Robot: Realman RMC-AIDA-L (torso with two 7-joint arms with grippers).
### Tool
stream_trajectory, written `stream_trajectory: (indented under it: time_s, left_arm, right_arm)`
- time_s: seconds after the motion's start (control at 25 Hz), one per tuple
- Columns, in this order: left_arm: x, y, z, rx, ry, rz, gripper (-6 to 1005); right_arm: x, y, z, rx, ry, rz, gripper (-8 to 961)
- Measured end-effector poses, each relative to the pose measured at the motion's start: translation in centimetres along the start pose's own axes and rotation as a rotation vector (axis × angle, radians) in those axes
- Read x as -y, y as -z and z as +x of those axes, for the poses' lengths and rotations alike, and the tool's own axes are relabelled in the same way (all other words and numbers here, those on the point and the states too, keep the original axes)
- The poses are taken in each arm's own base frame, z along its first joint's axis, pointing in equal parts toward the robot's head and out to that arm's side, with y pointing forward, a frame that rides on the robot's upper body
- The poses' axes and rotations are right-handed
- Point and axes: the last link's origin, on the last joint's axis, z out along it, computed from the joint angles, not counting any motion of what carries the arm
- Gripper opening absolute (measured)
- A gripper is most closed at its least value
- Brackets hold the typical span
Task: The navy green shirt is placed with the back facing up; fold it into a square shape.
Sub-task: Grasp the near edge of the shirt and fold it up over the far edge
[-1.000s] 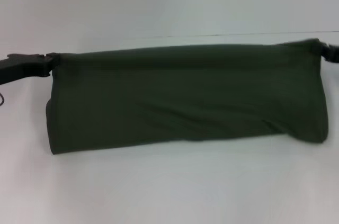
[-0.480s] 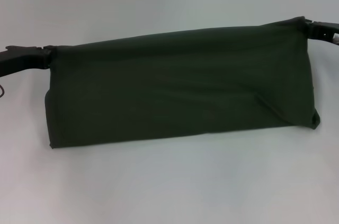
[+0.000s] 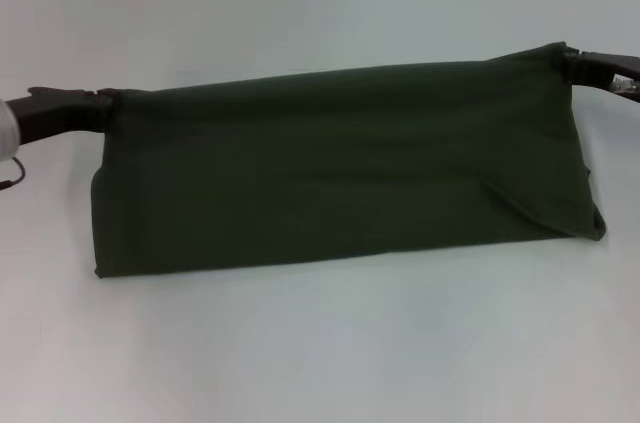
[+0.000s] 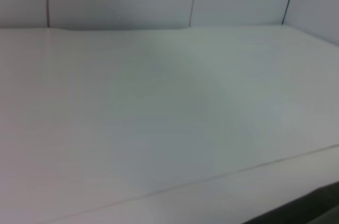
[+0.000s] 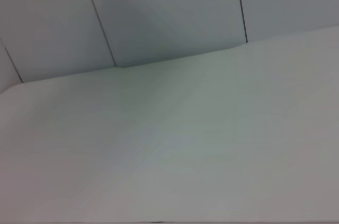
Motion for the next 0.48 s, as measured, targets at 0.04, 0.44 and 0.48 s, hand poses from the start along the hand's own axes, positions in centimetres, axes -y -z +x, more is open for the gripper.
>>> stream_trajectory:
  time_s: [0.04, 0.44, 0.48]
  left_arm:
    - [-0.3, -0.3, 0.0, 0.007, -0.012, 0.003, 5]
    - [-0.7, -2.1, 0.2, -0.009, 0.003, 0.161, 158]
    - [-0.6, -2.1, 0.3, -0.017, 0.013, 0.170, 201]
  right_arm:
    - [-0.1, -0.1, 0.1, -0.004, 0.004, 0.003, 89]
    - [-0.2, -1.0, -0.3, -0.018, 0.047, 0.079, 220]
    - [-0.2, -1.0, -0.4, -0.015, 0.048, 0.082, 262]
